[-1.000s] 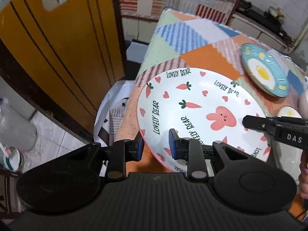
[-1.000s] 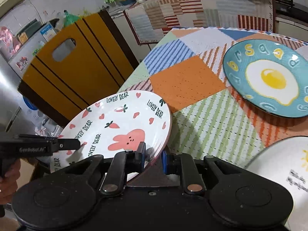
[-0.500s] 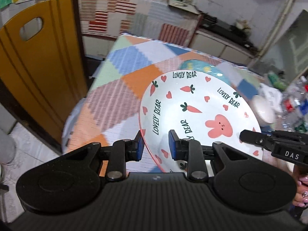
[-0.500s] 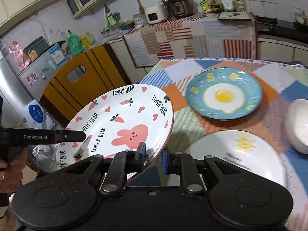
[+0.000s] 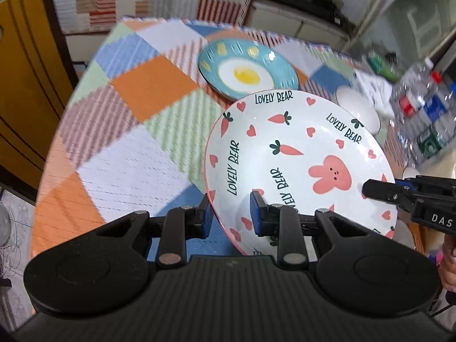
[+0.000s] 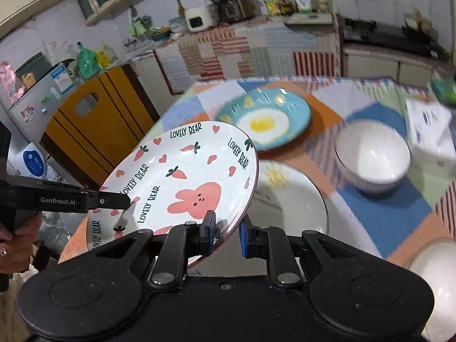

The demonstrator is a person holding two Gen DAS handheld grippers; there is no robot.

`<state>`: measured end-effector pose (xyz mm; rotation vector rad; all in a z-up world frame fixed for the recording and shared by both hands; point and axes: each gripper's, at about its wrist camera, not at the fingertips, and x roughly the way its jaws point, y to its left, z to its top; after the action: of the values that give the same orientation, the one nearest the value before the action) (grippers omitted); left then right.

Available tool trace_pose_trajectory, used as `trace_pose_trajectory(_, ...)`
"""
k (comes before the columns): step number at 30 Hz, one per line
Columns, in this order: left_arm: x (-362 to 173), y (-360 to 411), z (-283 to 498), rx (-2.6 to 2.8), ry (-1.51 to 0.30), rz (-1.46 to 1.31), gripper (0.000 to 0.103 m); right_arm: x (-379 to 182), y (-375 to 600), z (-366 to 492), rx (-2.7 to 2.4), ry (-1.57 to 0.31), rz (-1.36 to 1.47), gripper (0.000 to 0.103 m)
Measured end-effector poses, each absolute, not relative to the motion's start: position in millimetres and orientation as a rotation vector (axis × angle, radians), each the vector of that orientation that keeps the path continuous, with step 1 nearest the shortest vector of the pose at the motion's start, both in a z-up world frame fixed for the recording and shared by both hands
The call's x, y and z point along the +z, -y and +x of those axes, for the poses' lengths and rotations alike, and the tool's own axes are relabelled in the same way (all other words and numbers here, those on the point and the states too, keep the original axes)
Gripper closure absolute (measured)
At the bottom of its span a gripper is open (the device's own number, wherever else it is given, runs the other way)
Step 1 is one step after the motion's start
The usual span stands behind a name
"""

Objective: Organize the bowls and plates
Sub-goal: 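Carry the bunny plate over the sun plate and lower it on top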

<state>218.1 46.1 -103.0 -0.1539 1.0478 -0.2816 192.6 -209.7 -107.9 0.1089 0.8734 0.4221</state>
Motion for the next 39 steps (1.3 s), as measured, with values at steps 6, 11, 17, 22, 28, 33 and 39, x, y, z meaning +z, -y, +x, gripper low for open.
trace_pose_trajectory(6, -123.5, -21.8, 250.8, -0.338, -1.186, -0.12, 0.078, -134.2, 234.4, 197.0, 0.369, -0.922, 0.175, 0.082)
trace_pose_trajectory(11, -138.0, -2.4, 268.2, -0.368, -1.264, -0.079, 0.078, -152.2, 250.6, 207.5, 0.333, -0.979, 0.228, 0.082)
trace_pose_trajectory(17, -149.9, -2.2, 269.4, -0.351, -1.287, -0.081, 0.078, -163.2, 257.5, 210.3, 0.293, -1.064, 0.268, 0.081)
trace_pose_trajectory(22, -149.0, -11.9, 265.6, -0.348, -1.252, -0.055, 0.078, -163.7, 245.8, 209.7, 0.291, -1.093, 0.257, 0.081)
trace_pose_trajectory(28, -156.2, -20.0, 259.1, -0.348, -1.181, -0.086, 0.078, -158.3, 233.4, 211.5, 0.268, -1.098, 0.167, 0.079)
trace_pose_trajectory(33, -162.8, -19.2, 257.8, -0.38, -1.173, -0.109, 0.078, -157.7, 228.6, 209.1, 0.219, -1.096, 0.131, 0.078)
trace_pose_trajectory(39, -167.1, -12.8, 251.8, -0.381, -1.162, -0.084, 0.078, -158.2, 220.6, 213.0, 0.148, -1.113, 0.057, 0.076)
